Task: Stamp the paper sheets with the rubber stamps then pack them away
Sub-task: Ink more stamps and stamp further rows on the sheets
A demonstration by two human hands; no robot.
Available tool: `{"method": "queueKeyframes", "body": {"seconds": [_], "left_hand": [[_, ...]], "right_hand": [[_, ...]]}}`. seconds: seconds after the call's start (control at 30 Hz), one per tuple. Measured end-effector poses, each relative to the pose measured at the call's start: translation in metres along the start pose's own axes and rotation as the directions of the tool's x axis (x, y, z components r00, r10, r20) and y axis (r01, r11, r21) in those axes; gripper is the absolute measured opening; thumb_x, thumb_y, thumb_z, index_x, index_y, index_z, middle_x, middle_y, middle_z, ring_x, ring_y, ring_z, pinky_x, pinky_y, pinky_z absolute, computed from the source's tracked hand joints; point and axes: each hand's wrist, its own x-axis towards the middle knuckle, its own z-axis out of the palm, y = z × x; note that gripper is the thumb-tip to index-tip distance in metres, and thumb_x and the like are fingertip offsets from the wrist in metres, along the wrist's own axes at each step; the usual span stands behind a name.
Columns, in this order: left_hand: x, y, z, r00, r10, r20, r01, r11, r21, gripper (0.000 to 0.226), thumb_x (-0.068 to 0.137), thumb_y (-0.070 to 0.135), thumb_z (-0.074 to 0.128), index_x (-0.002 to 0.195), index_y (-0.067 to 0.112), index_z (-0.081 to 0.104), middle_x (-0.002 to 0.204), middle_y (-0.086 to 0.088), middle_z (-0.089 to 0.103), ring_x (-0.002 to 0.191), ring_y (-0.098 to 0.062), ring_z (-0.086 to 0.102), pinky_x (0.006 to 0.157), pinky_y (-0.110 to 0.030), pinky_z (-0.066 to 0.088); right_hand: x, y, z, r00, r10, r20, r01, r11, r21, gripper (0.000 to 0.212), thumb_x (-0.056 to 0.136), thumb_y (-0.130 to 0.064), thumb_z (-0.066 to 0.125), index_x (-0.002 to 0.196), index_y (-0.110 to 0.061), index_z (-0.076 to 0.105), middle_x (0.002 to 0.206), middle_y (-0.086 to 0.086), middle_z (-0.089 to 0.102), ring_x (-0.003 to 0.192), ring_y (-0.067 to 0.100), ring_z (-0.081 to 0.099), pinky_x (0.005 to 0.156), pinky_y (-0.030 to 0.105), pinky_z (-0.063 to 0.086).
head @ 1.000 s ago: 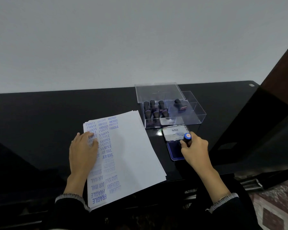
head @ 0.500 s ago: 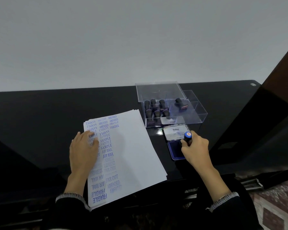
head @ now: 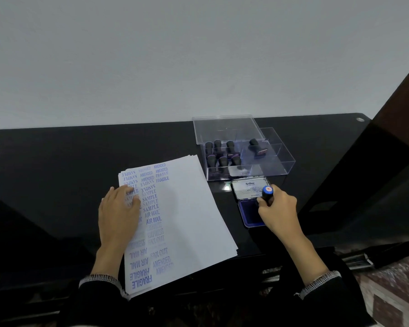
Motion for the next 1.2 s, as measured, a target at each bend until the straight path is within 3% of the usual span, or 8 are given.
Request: {"method": "queueKeyframes", "body": {"seconds": [0.43, 0.63, 1.2], "left_hand": [[0.0006, -0.0012, 0.0007, 1.000, 0.005, -0.006, -0.005, 1.000, -0.002, 0.033, 0.096, 0.029, 0.052, 0.127, 0.017, 0.055, 0.138, -0.001, 0.052, 0.140, -0.021, 0.032, 0.117, -0.046, 0.021], [-0.0003, 0.0013, -0.0006, 0.999, 0.025, -0.033, -0.025, 1.000, -0.012, 0.030, 0.095, 0.026, 0.054, 0.123, 0.016, 0.057, 0.128, 0.000, 0.057, 0.124, -0.022, 0.048, 0.114, -0.048, 0.028], [-0.0002, -0.0008, 0.0012, 0.999, 0.033, -0.036, -0.033, 0.999, -0.009, 0.031, 0.095, 0.028, 0.053, 0.123, 0.017, 0.057, 0.129, 0.000, 0.056, 0.122, -0.021, 0.050, 0.113, -0.049, 0.029]], "right_hand": [[-0.0007, -0.0010, 0.0025, 1.000, 0.003, -0.014, -0.003, 1.000, -0.011, 0.015, 0.087, -0.007, 0.060, 0.102, -0.010, 0.058, 0.075, -0.001, 0.057, 0.063, 0.001, 0.051, 0.048, 0.009, 0.035], [-0.0033, 0.0002, 0.0051, 0.999, 0.003, -0.040, -0.002, 1.000, 0.015, 0.018, 0.087, -0.006, 0.060, 0.105, -0.009, 0.058, 0.076, -0.003, 0.056, 0.065, 0.002, 0.052, 0.052, 0.008, 0.034], [-0.0061, 0.0014, 0.0089, 0.996, -0.038, -0.084, 0.038, 0.999, -0.005, 0.010, 0.086, -0.004, 0.060, 0.091, -0.011, 0.054, 0.065, -0.003, 0.052, 0.058, 0.006, 0.052, 0.049, 0.009, 0.034]]}}
